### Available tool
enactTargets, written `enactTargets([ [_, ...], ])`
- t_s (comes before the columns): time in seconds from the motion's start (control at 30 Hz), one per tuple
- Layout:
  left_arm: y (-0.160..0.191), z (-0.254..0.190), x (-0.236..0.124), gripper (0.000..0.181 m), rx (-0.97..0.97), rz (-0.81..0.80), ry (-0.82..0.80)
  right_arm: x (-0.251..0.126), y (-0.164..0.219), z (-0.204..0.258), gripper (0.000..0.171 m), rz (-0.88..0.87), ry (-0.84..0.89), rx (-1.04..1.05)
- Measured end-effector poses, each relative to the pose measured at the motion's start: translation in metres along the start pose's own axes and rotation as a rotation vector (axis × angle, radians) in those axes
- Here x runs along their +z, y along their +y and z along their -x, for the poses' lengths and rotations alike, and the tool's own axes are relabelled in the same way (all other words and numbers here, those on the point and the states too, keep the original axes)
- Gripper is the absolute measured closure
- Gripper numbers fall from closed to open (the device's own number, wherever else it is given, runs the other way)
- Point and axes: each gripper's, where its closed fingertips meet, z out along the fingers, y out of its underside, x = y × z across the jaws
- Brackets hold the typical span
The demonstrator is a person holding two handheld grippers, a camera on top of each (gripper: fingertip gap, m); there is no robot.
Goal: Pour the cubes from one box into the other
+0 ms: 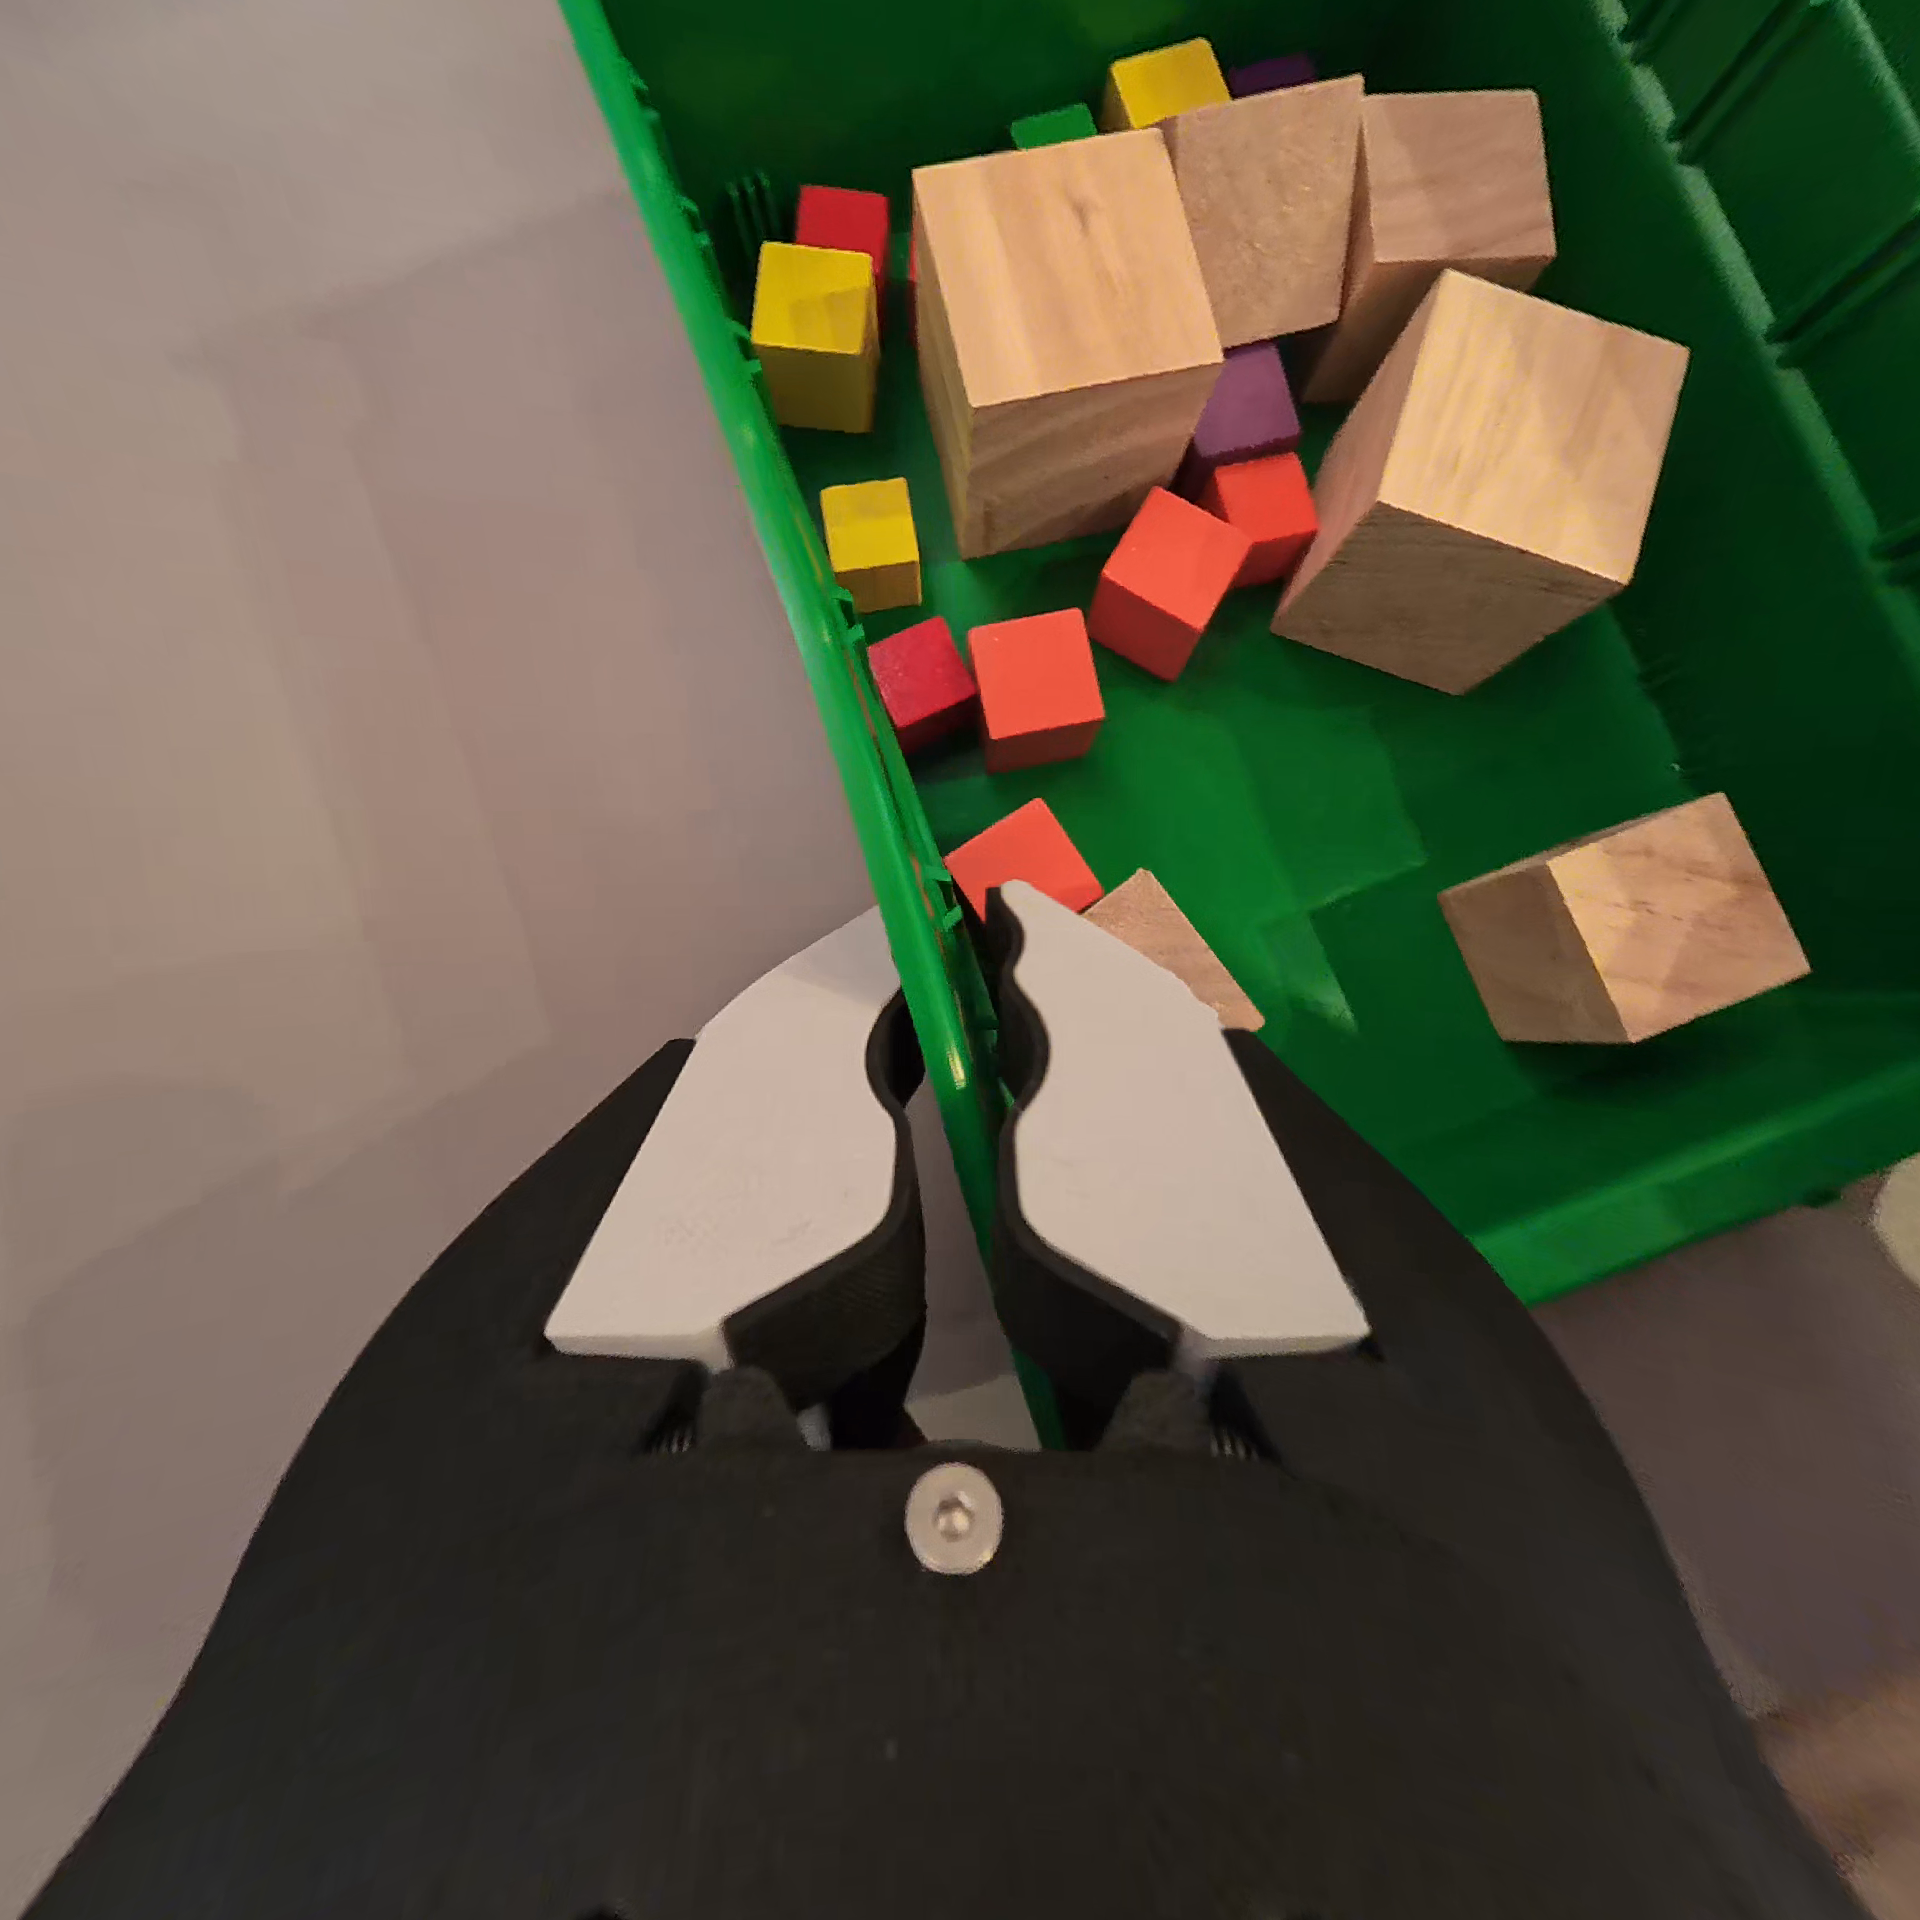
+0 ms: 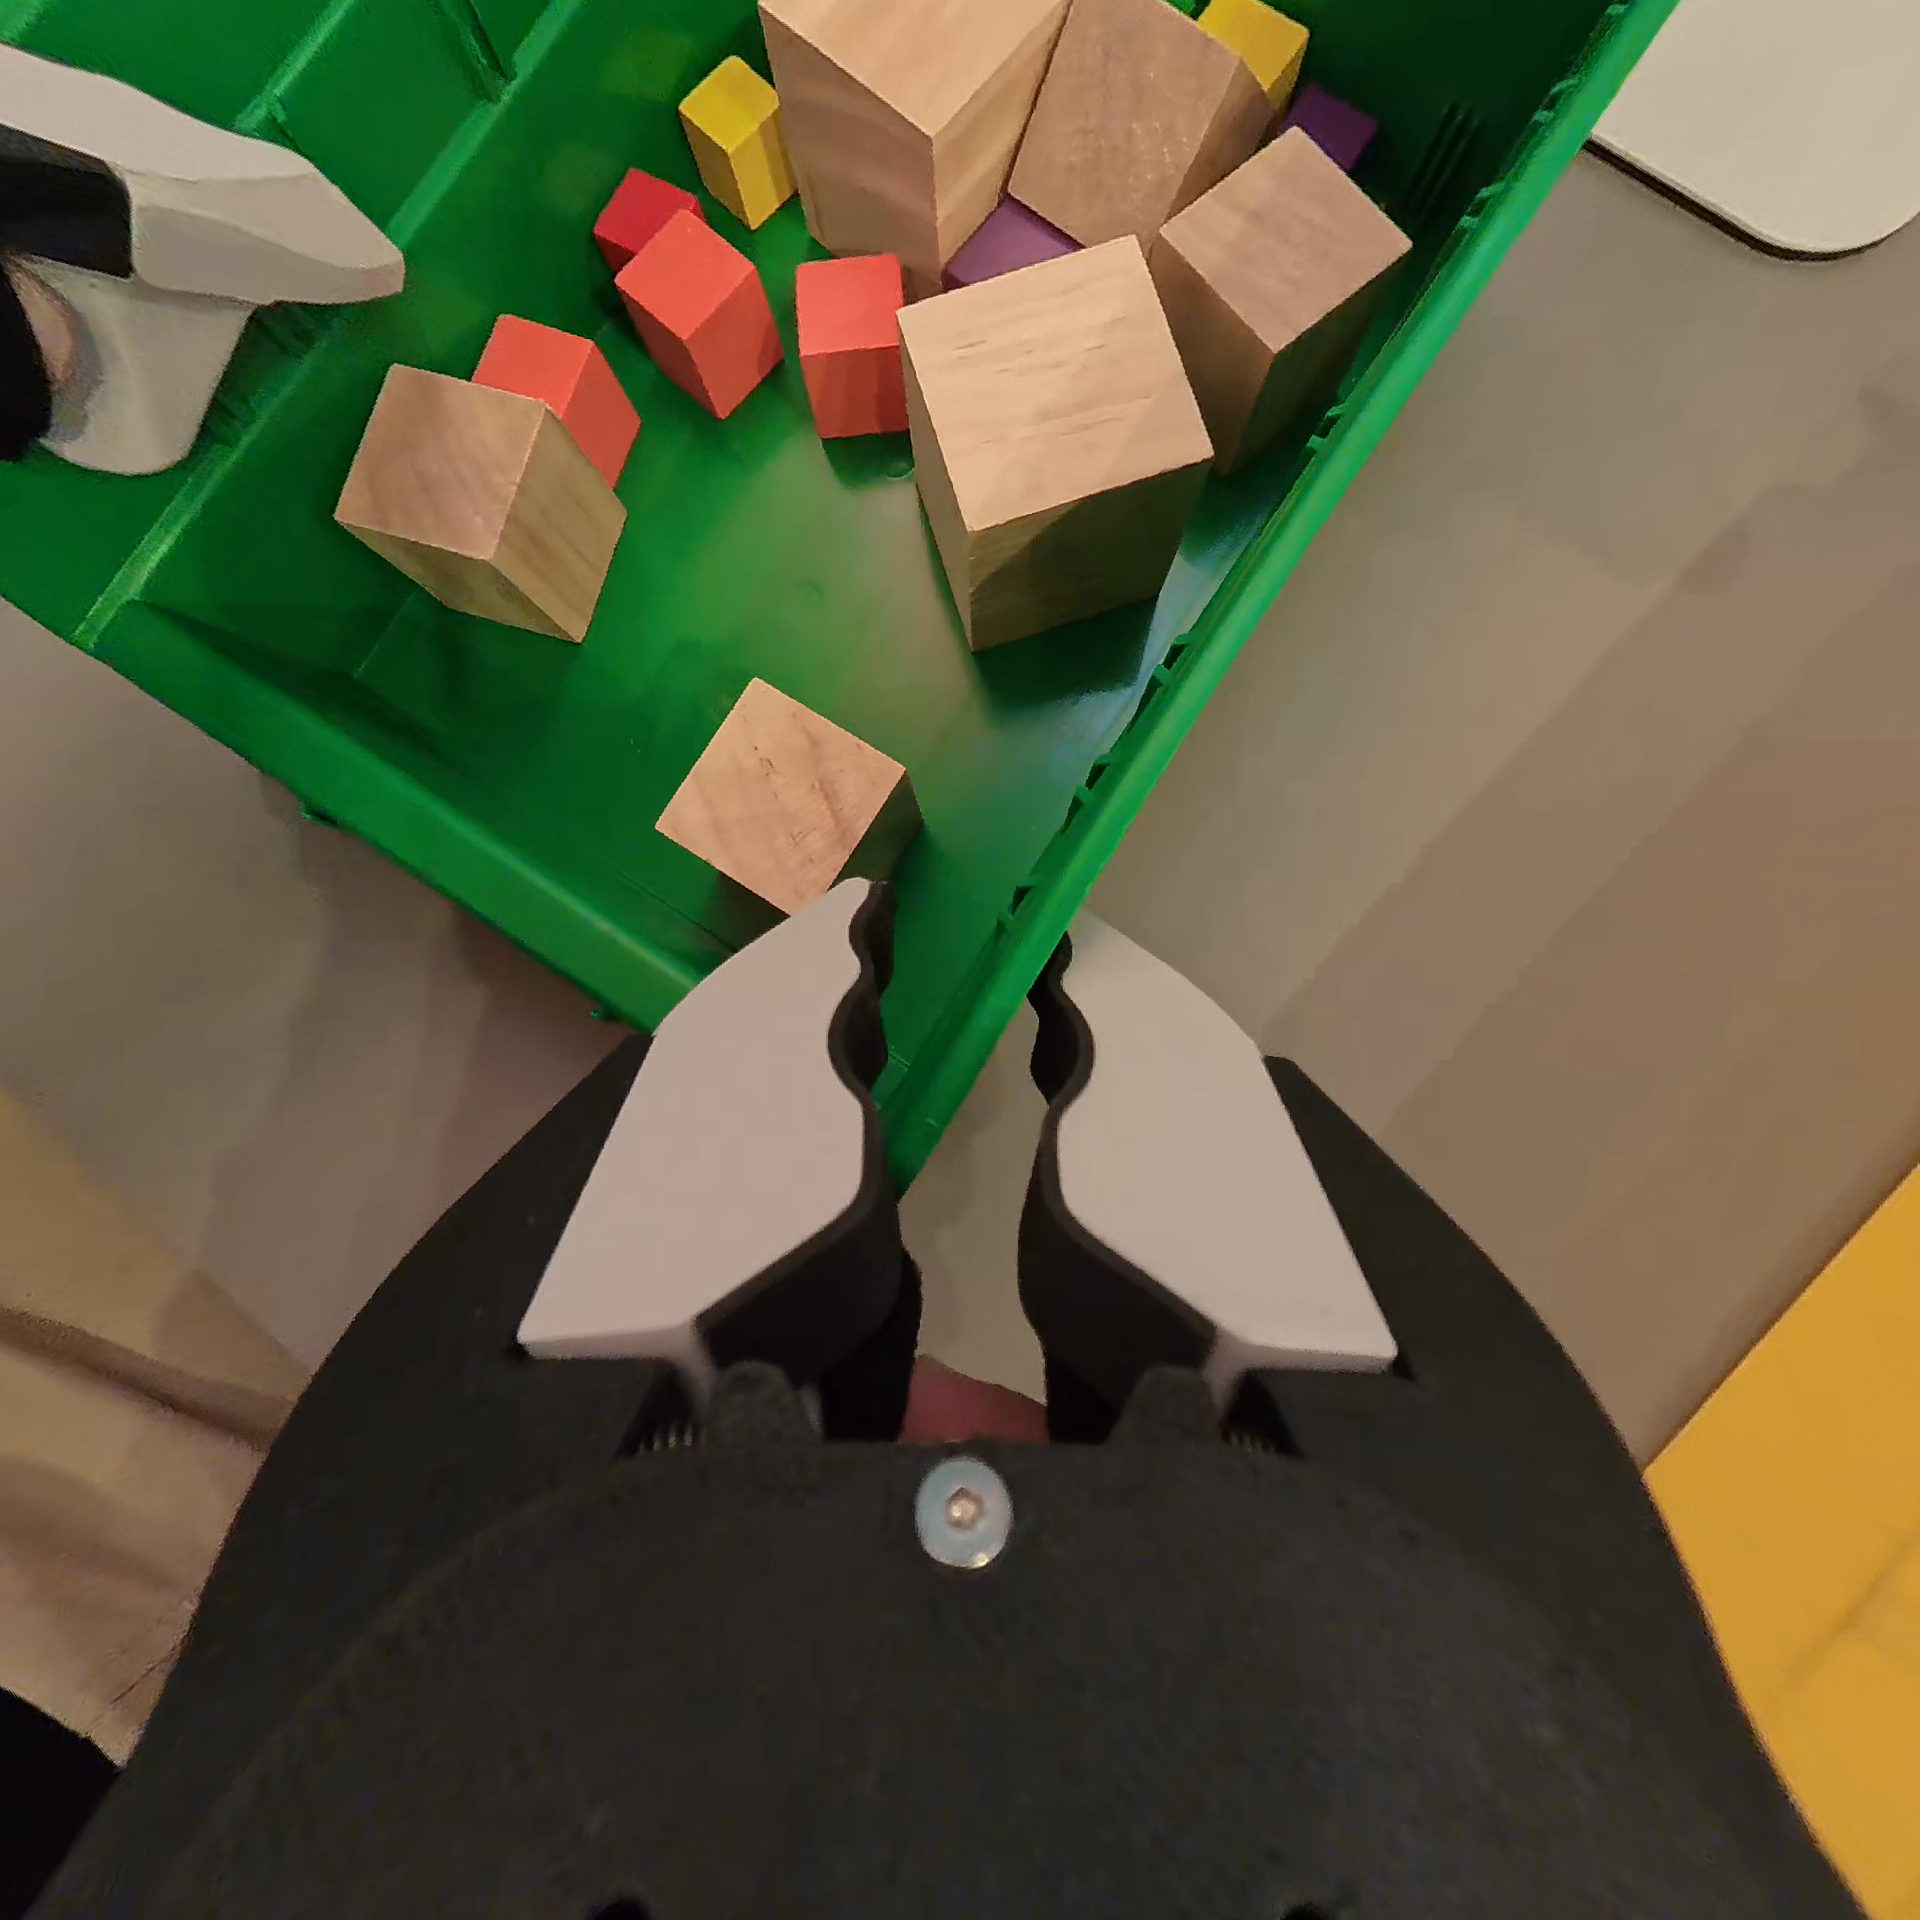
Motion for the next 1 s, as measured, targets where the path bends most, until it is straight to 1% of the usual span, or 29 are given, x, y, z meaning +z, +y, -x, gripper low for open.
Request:
enactTargets([
  [0.03, -0.001, -0.002, 0.001, 0.174, -0.011, -0.012, 0.002, -0.001, 0.001, -0.002, 0.152, -0.004, 0.002, 0.005],
  [0.2, -0.008, -0.017, 0.004, 0.176, -0.003, -0.033, 0.0, -0.01, 0.005, -0.016, 0.153, -0.017, 0.017, 0.029],
  [0.33, -0.021, -0.028, 0.001, 0.176, 0.026, -0.066, -0.013, -0.022, 0.005, -0.025, 0.153, -0.033, 0.032, 0.037],
  [0.5, -0.05, -0.042, -0.011, 0.176, 0.082, -0.119, -0.022, -0.045, -0.006, -0.039, 0.153, -0.078, 0.052, 0.05],
  [0.8, -0.107, -0.079, -0.041, 0.176, 0.104, -0.253, 0.016, -0.105, -0.032, -0.071, 0.153, -0.162, 0.157, 0.02],
  [1.0, -0.142, -0.11, -0.044, 0.176, 0.103, -0.324, 0.053, -0.136, -0.039, -0.105, 0.154, -0.22, 0.228, 0.046],
])
